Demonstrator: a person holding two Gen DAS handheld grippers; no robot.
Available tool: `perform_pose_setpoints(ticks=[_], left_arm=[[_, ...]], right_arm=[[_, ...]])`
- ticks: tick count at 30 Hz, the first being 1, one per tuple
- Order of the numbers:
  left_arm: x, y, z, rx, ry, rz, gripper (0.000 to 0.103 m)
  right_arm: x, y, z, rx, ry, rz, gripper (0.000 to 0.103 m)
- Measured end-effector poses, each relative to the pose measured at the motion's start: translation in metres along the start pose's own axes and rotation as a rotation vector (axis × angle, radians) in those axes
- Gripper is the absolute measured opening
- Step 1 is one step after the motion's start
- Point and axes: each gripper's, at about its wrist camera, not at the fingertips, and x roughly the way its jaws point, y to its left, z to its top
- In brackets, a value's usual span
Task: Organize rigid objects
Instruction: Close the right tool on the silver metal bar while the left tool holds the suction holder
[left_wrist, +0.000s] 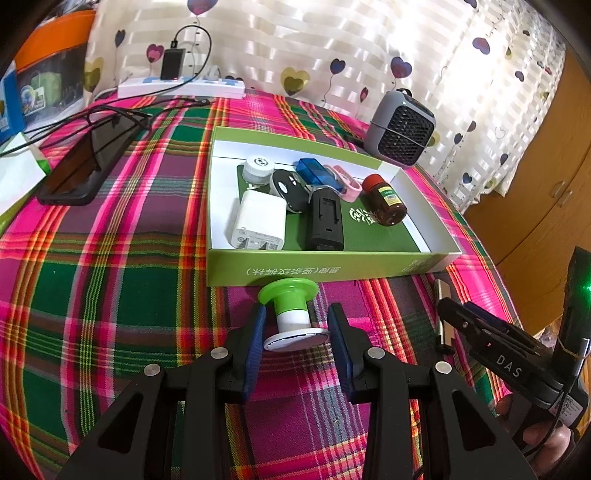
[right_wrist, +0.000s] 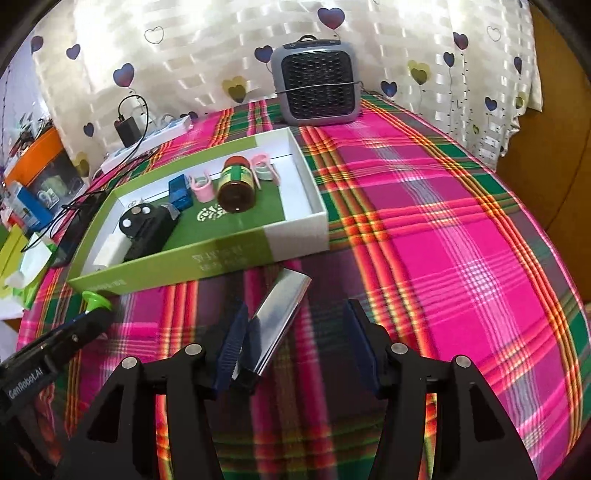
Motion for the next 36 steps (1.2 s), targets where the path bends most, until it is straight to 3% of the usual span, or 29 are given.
perform_pose_setpoints(ticks=[9, 23, 33, 36], left_arm=[[0.001, -0.004, -0.001, 0.010, 0.002, 0.013, 0.033], [0.002, -0.008, -0.001, 0.033, 0.003, 0.042, 0.033], [0.003, -0.013, -0.002, 0.056, 0.003, 0.076, 0.033], [0.003, -0.015, -0.003, 0.063, 0.003, 0.082, 0.033]], right_arm=[[-0.005, -0.004, -0.003, -0.071, -0.010, -0.052, 0.055], [-0.002, -0.011, -0.005, -0.093, 0.006, -0.019, 0.054], [-0.002, -0.013, -0.004, -0.093, 0.002, 0.004, 0.031], [-0.002, -0.012, -0.004, -0.100, 0.002, 0.019, 0.028]])
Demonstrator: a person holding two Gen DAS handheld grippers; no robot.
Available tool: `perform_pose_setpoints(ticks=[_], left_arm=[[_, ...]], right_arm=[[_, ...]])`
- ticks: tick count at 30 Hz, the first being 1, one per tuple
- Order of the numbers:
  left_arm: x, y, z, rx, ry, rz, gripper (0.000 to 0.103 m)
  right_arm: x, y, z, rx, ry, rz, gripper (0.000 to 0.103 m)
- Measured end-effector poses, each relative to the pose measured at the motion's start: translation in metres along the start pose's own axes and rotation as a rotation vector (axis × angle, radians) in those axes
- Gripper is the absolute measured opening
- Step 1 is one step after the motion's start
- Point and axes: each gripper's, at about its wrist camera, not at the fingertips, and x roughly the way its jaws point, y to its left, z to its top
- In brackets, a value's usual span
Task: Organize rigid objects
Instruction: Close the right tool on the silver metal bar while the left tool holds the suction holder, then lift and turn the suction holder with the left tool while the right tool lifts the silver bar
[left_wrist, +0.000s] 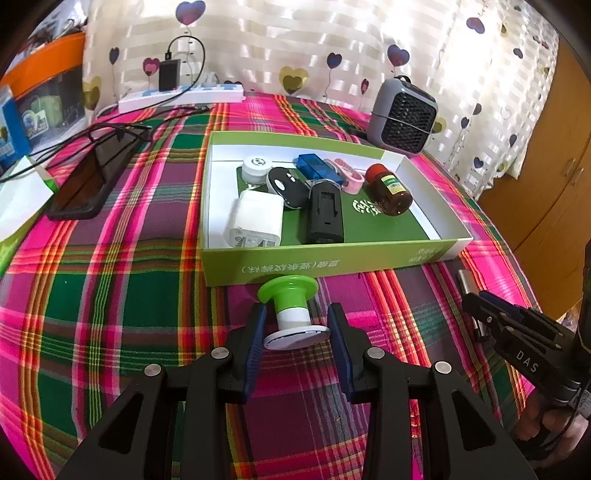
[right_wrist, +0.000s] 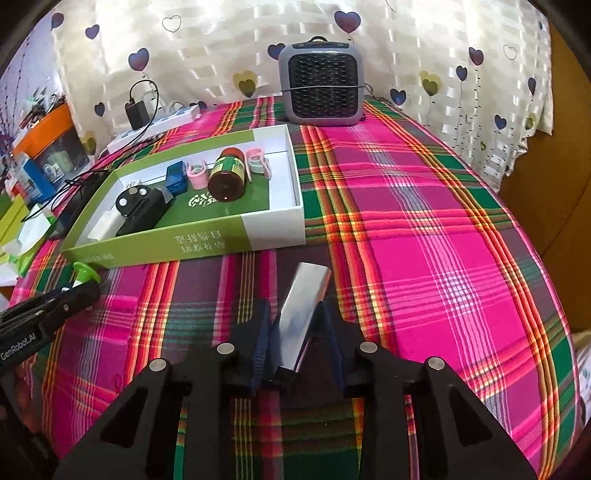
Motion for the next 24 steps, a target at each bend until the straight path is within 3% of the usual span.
perform_pose_setpoints(ticks=[24], left_arm=[[-0.0021, 0.0009, -0.0015, -0.002, -0.002, 0.000, 0.033]], right_arm=[[-0.0025, 0.0062, -0.0018, -0.025, 0.002, 0.076, 0.024]])
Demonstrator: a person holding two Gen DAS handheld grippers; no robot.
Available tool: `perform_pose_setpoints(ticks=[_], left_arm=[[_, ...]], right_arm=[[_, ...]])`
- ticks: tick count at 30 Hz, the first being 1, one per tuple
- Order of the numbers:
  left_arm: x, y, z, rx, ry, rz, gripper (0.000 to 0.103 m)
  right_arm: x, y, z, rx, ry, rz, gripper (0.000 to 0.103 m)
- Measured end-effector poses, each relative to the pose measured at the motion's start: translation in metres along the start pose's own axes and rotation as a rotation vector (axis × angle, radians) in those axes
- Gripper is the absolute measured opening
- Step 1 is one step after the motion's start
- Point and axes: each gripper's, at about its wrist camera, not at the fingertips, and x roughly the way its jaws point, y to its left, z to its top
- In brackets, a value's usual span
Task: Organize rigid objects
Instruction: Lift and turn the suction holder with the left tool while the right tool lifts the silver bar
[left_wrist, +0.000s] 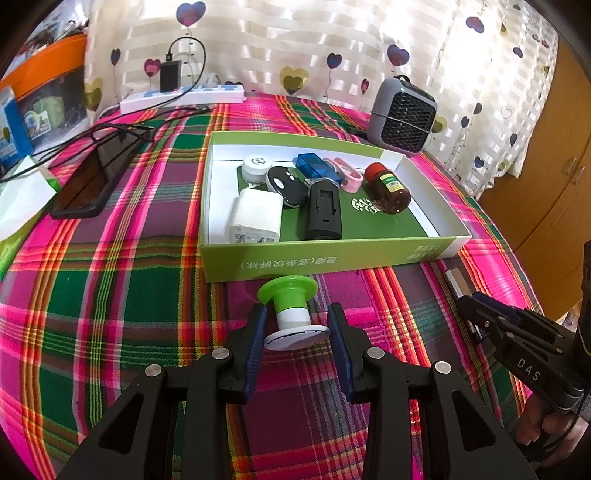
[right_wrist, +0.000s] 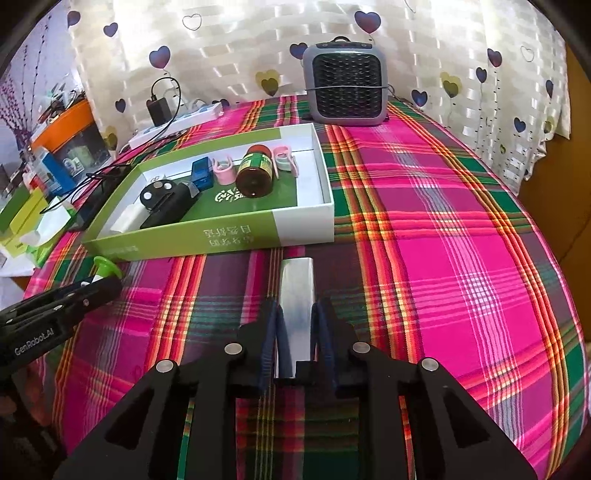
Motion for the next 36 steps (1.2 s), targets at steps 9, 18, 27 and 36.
perform_pose_setpoints(ticks=[9, 18, 27, 36], left_arm=[[-0.005, 0.001, -0.001, 0.005, -0.011, 0.008, 0.033], [-0.010, -0.001, -0.003, 0.012, -0.019, 0.024, 0.032], [-0.017, -0.003, -0.007, 0.017, -0.027, 0.026, 0.032], [-0.023, -0.005, -0.010, 0.025, -0.027, 0.030, 0.032]], right_arm=[[-0.002, 0.005, -0.001, -0.014, -0.007, 0.025, 0.024], [-0.004, 0.011, -0.002, -0.031, -0.009, 0.044, 0.024], [-0.008, 0.021, -0.003, -0.054, -0.015, 0.068, 0.024], [-0.009, 0.030, -0.005, -0.072, -0.015, 0.101, 0.024]])
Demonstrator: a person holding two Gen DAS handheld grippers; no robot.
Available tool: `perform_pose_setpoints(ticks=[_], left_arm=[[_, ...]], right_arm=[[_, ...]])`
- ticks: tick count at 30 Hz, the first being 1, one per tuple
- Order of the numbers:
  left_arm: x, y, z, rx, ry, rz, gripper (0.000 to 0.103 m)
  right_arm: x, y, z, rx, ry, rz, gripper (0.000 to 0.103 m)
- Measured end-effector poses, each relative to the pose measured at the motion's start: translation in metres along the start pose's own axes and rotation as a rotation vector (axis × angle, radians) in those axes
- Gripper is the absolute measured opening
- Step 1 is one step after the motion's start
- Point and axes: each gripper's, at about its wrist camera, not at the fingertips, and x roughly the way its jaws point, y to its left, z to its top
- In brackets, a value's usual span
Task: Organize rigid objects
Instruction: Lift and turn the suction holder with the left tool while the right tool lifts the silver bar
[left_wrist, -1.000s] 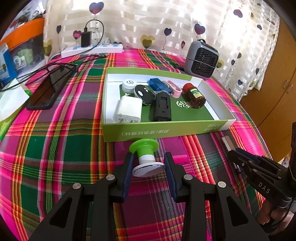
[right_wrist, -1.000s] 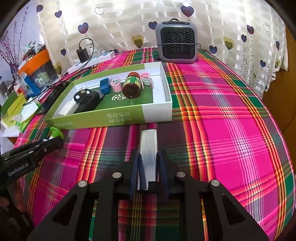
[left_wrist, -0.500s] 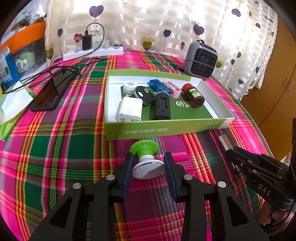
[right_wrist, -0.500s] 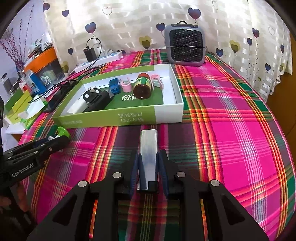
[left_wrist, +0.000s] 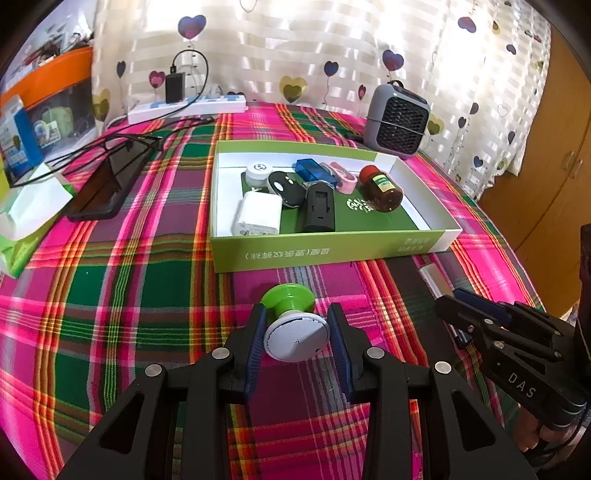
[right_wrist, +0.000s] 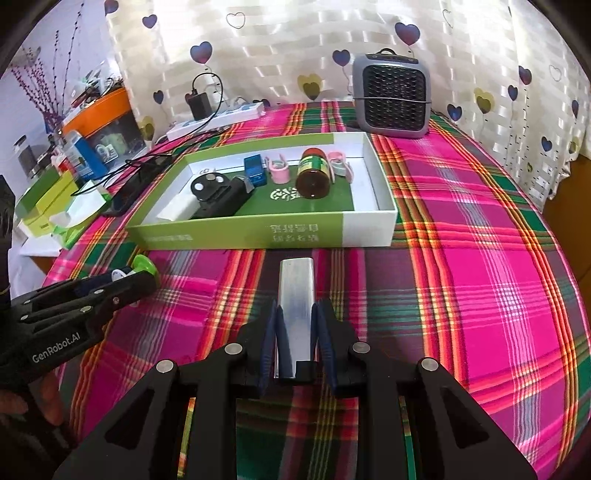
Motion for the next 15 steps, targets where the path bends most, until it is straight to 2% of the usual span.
perform_pose_setpoints(ticks=[15], left_arm=[[-0.009, -0.004, -0.002, 0.012, -0.005, -0.003, 0.032]], right_arm=[[-0.004, 0.013, 0.002, -0.024, -0.012, 0.026, 0.024]])
